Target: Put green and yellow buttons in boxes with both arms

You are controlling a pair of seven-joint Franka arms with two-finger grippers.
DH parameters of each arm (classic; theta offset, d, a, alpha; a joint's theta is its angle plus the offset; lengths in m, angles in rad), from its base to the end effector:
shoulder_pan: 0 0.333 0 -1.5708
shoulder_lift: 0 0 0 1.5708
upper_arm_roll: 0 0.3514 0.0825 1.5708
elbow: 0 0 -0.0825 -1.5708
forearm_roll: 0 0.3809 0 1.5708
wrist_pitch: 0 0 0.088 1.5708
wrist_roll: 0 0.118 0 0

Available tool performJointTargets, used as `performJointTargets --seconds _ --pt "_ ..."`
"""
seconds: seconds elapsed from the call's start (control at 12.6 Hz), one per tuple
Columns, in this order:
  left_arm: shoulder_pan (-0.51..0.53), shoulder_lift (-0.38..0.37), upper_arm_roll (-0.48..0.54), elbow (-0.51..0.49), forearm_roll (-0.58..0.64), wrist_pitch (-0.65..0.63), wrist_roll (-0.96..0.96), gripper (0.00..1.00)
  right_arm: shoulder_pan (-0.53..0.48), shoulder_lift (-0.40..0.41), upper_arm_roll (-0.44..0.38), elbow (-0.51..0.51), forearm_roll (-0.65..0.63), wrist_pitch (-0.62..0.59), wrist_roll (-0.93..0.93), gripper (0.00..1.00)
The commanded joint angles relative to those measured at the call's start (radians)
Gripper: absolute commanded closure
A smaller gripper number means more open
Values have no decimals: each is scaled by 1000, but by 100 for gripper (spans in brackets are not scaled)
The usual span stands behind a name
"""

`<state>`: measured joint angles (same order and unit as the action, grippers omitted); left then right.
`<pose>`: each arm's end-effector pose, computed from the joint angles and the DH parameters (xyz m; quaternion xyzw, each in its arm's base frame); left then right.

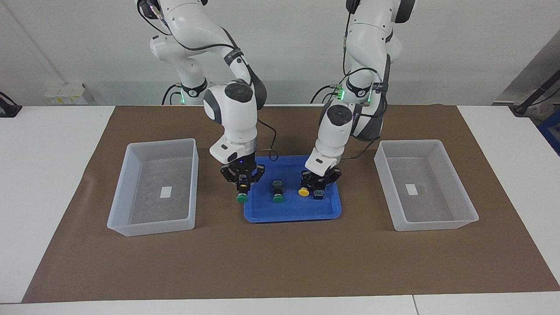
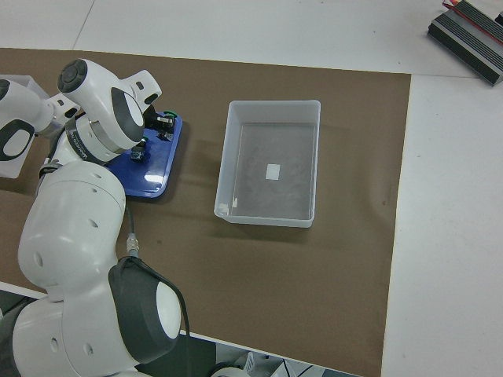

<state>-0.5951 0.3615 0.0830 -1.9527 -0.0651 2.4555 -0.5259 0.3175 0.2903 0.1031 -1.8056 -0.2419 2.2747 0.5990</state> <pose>0.5573 -0.3176 0.3317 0.9971 0.0268 0.0581 0.0423 0.6066 0.2565 0.4276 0.9921 -0.0224 0.1198 0.0295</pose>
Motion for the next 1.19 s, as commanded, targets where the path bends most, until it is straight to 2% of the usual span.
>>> performJointTargets --seconds 0.0,0.24,0.47,0.71,0.87,1.11 --pt "3 -15 9 17 -13 -45 17 100 -64 -80 10 -37 -10 -49 -71 100" --pt "24 -19 11 96 -13 -154 18 100 -142 -153 10 -96 45 -99 -279 100" --pt "44 -36 20 201 -13 -289 18 100 -282 -206 9 -159 79 -86 -588 100" --pt "142 -53 9 320 -12 -444 38 100 -382 -226 10 -220 81 -49 -653 100" --pt "234 -53 9 386 -13 -522 148 100 -426 -237 10 -322 79 91 -662 100" --pt "388 -50 12 429 -61 -579 376 100 -445 -175 9 -343 79 183 -656 100"
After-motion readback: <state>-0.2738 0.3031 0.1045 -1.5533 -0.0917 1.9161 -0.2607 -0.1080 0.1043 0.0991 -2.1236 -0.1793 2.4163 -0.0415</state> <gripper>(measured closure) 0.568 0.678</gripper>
